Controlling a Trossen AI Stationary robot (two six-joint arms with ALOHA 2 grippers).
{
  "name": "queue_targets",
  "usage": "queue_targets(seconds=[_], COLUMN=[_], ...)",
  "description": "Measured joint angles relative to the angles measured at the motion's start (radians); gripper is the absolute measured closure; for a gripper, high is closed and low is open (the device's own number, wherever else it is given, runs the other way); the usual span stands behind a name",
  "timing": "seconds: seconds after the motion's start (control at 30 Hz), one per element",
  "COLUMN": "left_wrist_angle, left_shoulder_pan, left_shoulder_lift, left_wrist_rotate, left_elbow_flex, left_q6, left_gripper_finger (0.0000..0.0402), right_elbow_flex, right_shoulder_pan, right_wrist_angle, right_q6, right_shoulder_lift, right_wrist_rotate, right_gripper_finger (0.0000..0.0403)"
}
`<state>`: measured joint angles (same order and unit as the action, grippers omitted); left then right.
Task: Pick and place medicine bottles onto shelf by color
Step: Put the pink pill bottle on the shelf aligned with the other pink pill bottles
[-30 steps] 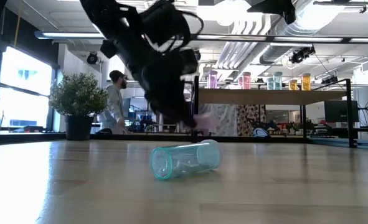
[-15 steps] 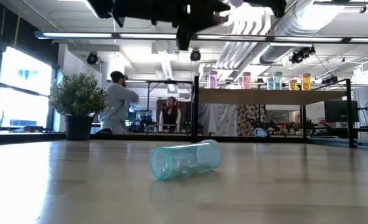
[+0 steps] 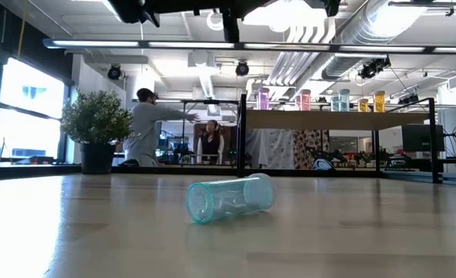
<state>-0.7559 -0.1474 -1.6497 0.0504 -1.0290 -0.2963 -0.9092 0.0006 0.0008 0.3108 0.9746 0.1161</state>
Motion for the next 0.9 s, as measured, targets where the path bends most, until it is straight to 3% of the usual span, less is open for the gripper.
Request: queue_targets(seconds=[0.33,0.7,0.9], left_wrist_angle=[0.001,0.002,0.004], left_shoulder_pan=[-0.001,0.0,-0.001], left_shoulder_lift=[0.0,0.0,-0.001], left_wrist_rotate=[-0.017,-0.022,-0.036], left_elbow_flex=[0.0,0.0,0.0], left_q6=[-0.015,-0.015,-0.016], left_gripper_finger=[0.0307,0.0307,0.0307], right_elbow_flex=[0.0,0.0,0.0], right_shoulder_pan=[0.0,0.0,0.0], right_wrist_angle=[0.061,0.058,0.05], right_q6=[0.005,0.006,0.027], right_shoulder_lift=[0.062,0.066,0.066], right_wrist_rotate=[-0.021,-0.023,-0.023], right_gripper_finger=[0.0151,0.0269,0.0293])
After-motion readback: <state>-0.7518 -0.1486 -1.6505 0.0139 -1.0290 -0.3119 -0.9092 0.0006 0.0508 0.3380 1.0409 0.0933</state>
